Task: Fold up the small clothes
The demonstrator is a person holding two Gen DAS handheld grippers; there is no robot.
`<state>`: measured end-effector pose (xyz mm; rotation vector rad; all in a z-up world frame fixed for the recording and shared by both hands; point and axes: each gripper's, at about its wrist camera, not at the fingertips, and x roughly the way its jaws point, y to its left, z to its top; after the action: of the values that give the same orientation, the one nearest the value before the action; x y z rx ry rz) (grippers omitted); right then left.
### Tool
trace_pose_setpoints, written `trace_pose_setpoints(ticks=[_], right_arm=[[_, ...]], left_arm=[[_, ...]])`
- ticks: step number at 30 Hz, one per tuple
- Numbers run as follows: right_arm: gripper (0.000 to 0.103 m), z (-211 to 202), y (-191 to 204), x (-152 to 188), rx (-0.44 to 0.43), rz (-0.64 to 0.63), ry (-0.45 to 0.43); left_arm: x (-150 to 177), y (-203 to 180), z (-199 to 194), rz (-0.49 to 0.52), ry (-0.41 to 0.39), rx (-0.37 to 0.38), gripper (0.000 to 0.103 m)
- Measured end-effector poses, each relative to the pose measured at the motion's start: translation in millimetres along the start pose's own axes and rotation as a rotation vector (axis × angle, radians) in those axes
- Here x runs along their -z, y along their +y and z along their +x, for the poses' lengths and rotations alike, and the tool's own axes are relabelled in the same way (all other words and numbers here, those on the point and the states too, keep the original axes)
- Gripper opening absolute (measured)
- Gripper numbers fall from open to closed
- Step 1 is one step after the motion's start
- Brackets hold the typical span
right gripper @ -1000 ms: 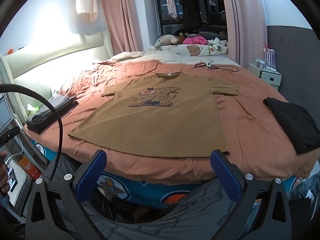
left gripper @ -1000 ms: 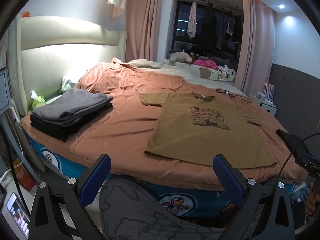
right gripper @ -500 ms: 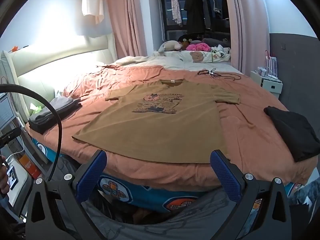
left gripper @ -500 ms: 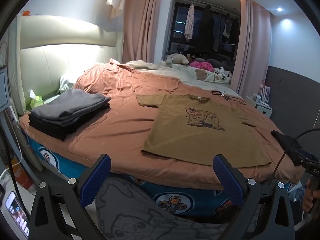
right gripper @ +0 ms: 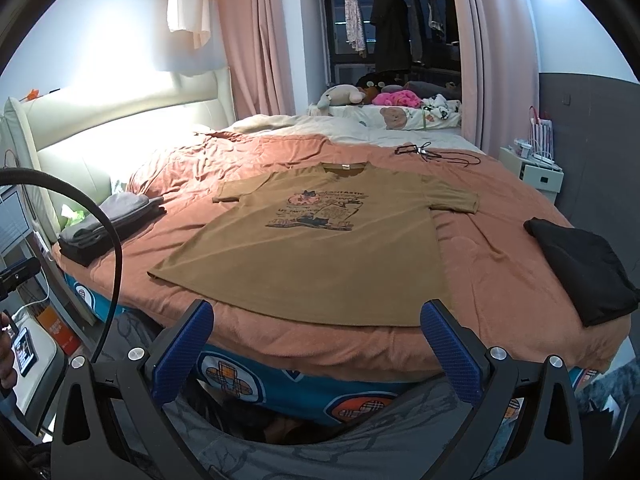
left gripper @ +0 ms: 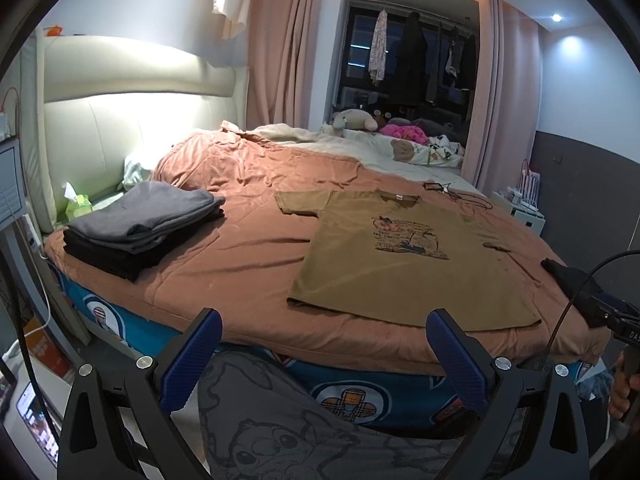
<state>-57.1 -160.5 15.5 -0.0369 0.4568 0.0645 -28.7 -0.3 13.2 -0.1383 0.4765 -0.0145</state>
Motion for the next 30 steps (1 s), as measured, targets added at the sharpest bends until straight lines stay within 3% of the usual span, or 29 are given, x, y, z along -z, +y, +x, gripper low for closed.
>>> trace_pose_setpoints(ticks=[30], right_arm=[[0.103,-18,-3,7,-0.011,-0.017,-0.041]], left_arm=[[2,-16,-28,0.035,-0.034,0.029,0.103]])
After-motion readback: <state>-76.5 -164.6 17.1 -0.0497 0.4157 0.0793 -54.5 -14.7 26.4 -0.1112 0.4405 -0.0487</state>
